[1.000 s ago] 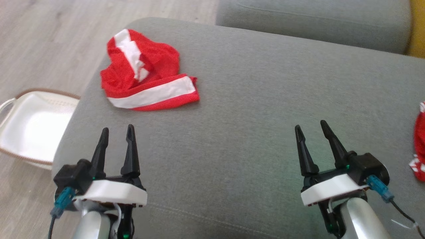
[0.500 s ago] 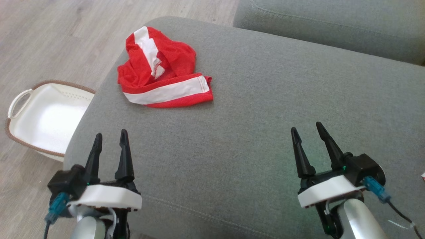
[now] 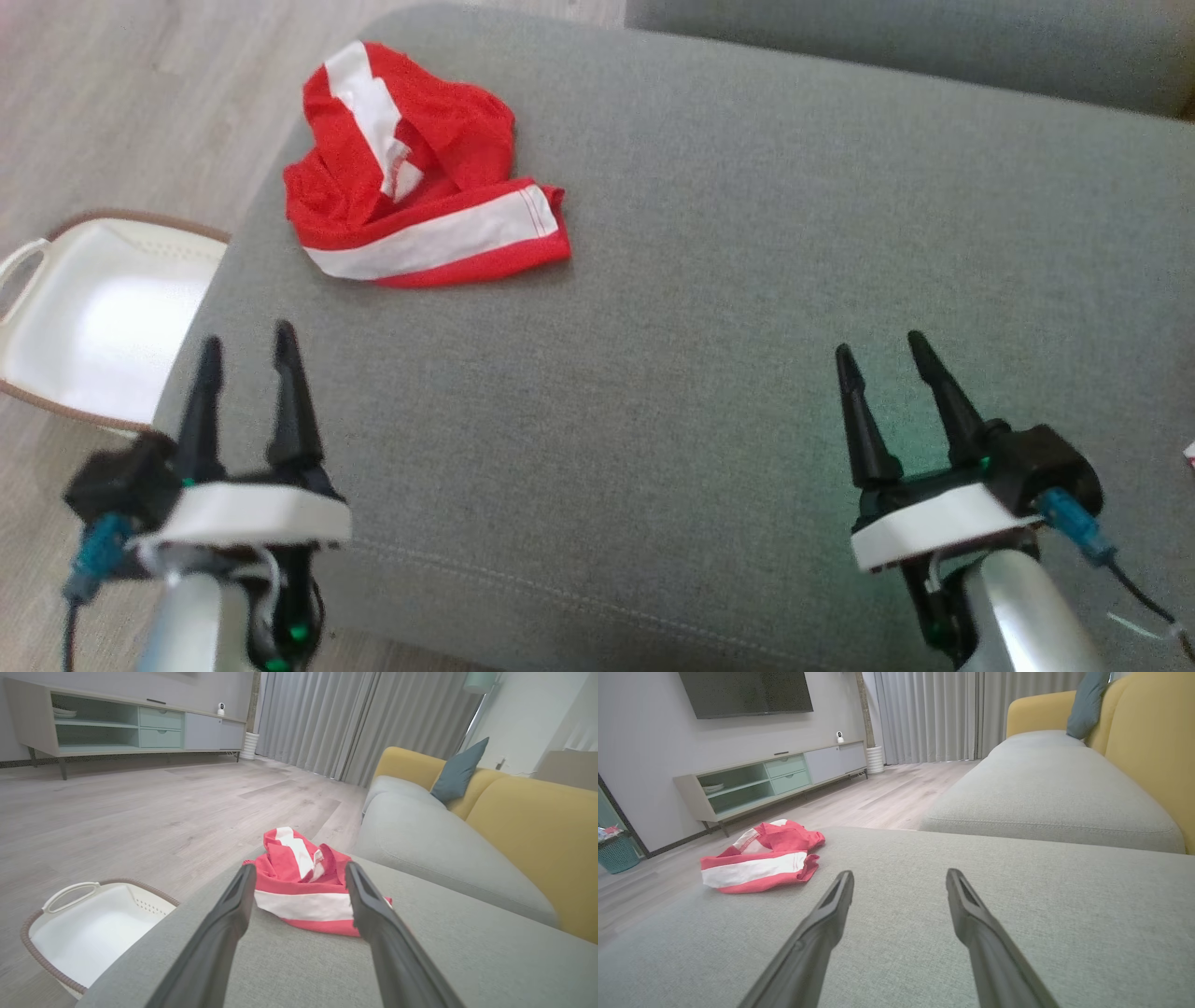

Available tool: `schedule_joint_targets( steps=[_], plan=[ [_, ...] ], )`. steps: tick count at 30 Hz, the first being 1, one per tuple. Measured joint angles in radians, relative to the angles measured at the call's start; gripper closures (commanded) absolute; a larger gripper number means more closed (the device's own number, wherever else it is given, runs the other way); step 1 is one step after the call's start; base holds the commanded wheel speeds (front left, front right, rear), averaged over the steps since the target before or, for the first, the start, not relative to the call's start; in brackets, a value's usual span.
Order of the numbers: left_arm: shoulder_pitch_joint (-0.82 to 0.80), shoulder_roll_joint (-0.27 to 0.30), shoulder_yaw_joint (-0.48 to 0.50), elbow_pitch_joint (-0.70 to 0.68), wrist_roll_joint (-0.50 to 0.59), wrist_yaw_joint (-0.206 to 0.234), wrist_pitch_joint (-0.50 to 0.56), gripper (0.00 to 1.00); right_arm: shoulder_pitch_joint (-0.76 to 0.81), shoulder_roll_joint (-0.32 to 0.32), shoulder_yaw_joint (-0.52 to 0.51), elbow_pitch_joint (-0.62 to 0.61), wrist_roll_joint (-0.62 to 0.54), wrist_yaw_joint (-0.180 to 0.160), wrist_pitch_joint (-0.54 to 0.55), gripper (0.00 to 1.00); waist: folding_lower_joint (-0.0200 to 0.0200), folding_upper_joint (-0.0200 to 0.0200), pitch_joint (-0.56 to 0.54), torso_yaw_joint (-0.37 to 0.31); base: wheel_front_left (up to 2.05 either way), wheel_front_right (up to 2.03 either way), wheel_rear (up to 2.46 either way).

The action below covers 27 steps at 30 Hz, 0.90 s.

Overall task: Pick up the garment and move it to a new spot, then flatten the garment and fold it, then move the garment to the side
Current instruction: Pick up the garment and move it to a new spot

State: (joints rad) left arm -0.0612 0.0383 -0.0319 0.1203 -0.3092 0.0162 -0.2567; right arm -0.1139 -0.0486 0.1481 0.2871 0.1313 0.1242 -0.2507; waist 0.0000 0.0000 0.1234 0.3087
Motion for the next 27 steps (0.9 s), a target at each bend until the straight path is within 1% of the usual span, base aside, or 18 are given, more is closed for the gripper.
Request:
schedule_joint_targets(
  steps=[5,7,11,13,17,20,24,27],
  plan=[
    [-0.100,0.000,0.064,0.060,0.039,-0.034,0.000,0.00,-0.029,0.000,-0.068,-0.033,-0.037,0.000,0.002,0.00,0.0000,0.0000,0.060,-0.012,0.00,0.00,0.00],
    [-0.158,0.007,0.086,0.109,0.050,-0.048,0.000,0.00,-0.055,0.000,-0.101,-0.059,-0.054,0.000,0.006,0.00,0.0001,0.0000,0.090,-0.017,0.00,0.00,0.00],
    [-0.301,0.058,0.100,0.260,0.069,-0.073,0.000,0.00,-0.097,0.000,-0.166,-0.123,-0.088,0.000,0.036,0.00,0.0002,0.0000,0.151,-0.026,0.00,0.00,0.00],
    [-0.379,0.089,0.098,0.348,0.070,-0.088,0.026,0.00,-0.108,0.000,-0.192,-0.161,-0.106,0.000,0.054,0.00,0.0002,0.0000,0.182,-0.030,0.00,0.00,0.00],
    [-0.533,0.151,0.059,0.509,0.078,-0.121,0.138,0.00,-0.132,0.000,-0.220,-0.238,-0.135,0.000,0.088,0.00,0.0003,0.0000,0.243,-0.040,0.00,0.00,0.00],
    [-0.632,0.190,0.002,0.618,0.079,-0.139,0.224,0.00,-0.154,-0.001,-0.222,-0.294,-0.144,0.000,0.117,0.00,0.0003,0.0000,0.283,-0.050,0.00,0.00,0.00],
    [-0.729,0.232,-0.062,0.737,0.077,-0.141,0.291,0.00,-0.171,-0.001,-0.215,-0.351,-0.150,0.000,0.140,0.00,0.0002,0.0000,0.329,-0.068,0.00,0.00,0.00],
    [-0.785,0.246,-0.131,0.798,0.034,-0.141,0.341,0.00,-0.172,-0.001,-0.208,-0.380,-0.151,0.000,0.158,0.00,0.0002,0.0000,0.357,-0.084,0.00,0.00,0.00]
  ],
)
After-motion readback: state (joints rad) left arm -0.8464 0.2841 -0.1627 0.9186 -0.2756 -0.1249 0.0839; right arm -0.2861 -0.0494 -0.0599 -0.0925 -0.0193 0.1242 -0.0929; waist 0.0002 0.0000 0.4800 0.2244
